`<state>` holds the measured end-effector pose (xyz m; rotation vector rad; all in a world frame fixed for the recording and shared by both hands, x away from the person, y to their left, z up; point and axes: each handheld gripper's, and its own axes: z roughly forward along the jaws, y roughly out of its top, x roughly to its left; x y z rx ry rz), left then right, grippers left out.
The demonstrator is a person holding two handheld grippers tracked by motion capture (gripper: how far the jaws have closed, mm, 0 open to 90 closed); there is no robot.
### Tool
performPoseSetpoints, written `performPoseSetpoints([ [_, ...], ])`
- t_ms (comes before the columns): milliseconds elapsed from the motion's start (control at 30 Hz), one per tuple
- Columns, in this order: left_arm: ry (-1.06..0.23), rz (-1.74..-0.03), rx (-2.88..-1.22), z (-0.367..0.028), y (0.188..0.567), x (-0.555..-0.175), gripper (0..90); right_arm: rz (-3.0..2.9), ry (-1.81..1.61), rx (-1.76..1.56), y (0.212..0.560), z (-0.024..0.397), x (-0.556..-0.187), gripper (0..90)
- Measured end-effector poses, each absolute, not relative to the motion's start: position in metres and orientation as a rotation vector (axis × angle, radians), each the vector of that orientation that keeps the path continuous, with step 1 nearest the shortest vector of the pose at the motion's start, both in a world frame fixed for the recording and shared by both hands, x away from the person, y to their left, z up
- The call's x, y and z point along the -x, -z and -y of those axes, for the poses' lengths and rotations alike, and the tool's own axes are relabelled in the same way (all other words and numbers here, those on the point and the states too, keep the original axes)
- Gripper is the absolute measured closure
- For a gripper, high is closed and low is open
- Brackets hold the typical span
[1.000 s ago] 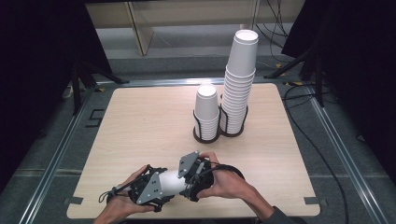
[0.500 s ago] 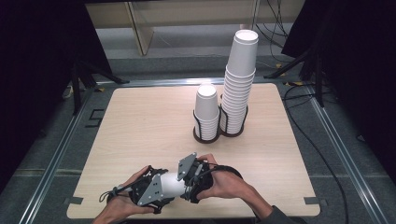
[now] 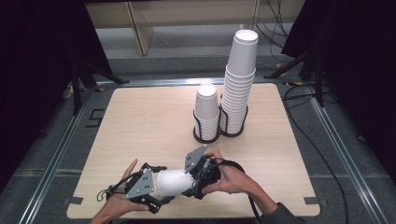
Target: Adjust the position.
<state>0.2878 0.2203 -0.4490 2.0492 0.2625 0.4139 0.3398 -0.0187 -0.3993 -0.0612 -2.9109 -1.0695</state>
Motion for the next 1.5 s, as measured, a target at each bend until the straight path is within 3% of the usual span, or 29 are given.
performPoseSetpoints([
  [200,-0.366,-0.312,-1.943,-0.226,0.45,-0.292,8.6,2.858,1.141,0.104,0.394,0.031,-0.344,23.6],
  [300,-0.354,-0.347,-1.92,-0.233,0.449,-0.294,14.6,2.833,1.196,0.136,0.39,0.038,-0.349,23.6],
  [467,-0.3,-0.391,-1.819,-0.234,0.447,-0.296,14.3,2.775,1.326,0.201,0.38,0.051,-0.356,23.6],
  [967,-0.233,-0.459,-1.747,-0.232,0.445,-0.296,13.8,2.679,1.403,0.141,0.382,0.05,-0.358,23.6],
  [1367,-0.263,-0.438,-1.749,-0.226,0.444,-0.294,0.6,2.615,1.373,0.108,0.392,0.043,-0.357,23.7],
  [1500,-0.253,-0.41,-1.723,-0.225,0.444,-0.295,0.0,2.607,1.376,0.095,0.395,0.04,-0.357,23.7],
])
